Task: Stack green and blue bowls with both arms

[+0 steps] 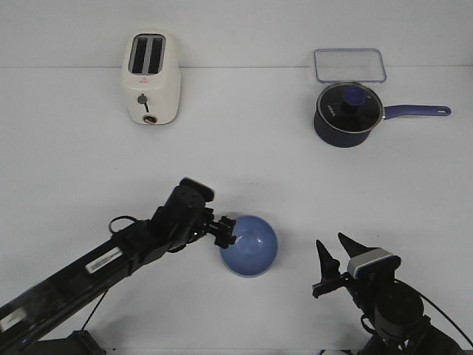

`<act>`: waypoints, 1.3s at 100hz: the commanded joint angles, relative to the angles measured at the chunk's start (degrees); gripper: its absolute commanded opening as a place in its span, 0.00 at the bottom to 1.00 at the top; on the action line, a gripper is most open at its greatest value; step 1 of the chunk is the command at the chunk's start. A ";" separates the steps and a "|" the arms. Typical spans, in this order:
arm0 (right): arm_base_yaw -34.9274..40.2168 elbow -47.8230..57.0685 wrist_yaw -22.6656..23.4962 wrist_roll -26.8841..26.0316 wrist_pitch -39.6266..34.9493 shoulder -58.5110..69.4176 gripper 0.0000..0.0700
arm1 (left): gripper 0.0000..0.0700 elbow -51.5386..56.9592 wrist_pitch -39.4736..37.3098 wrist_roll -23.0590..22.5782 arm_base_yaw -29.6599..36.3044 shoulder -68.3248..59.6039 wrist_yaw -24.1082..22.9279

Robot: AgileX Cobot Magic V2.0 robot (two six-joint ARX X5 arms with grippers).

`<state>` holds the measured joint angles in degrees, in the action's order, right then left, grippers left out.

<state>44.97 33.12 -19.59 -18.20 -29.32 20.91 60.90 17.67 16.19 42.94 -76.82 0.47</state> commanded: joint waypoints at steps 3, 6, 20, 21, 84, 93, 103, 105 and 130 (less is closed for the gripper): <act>0.44 0.24 -0.17 0.52 0.52 0.17 0.50 | 0.65 1.40 1.95 -3.23 -0.22 8.04 -5.27; 0.44 0.22 -0.17 0.50 0.52 0.17 0.50 | 0.65 1.36 3.08 -3.89 -0.24 10.86 -7.17; 0.44 0.22 -0.11 0.42 0.52 0.17 0.50 | 0.65 -2.75 6.36 -4.26 -0.22 23.39 -13.18; 0.44 0.22 -0.11 0.39 0.52 0.17 0.50 | 0.65 -3.43 6.38 -4.22 -0.22 24.26 -13.35; 0.46 0.24 0.13 0.00 -2.08 0.11 0.02 | 0.02 -26.34 6.25 4.44 -0.17 51.63 -15.43; 0.44 0.26 0.04 0.09 -2.01 -0.26 0.02 | 0.02 -26.34 6.25 4.44 -0.17 52.30 -15.43; 0.44 0.26 0.04 0.09 -2.01 -0.26 0.02 | 0.02 -26.34 6.25 4.44 -0.17 53.02 -15.43; 0.44 0.26 0.02 0.07 -2.01 -0.26 0.01 | 0.02 -26.34 6.23 4.44 -0.17 53.13 -15.43; 0.44 0.26 0.04 0.09 -2.01 -0.26 0.02 | 0.02 -26.32 6.23 4.44 -0.17 54.60 -15.43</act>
<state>44.97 33.12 -19.53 -18.04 -31.92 20.69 33.80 24.45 20.51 42.28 -22.41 -14.87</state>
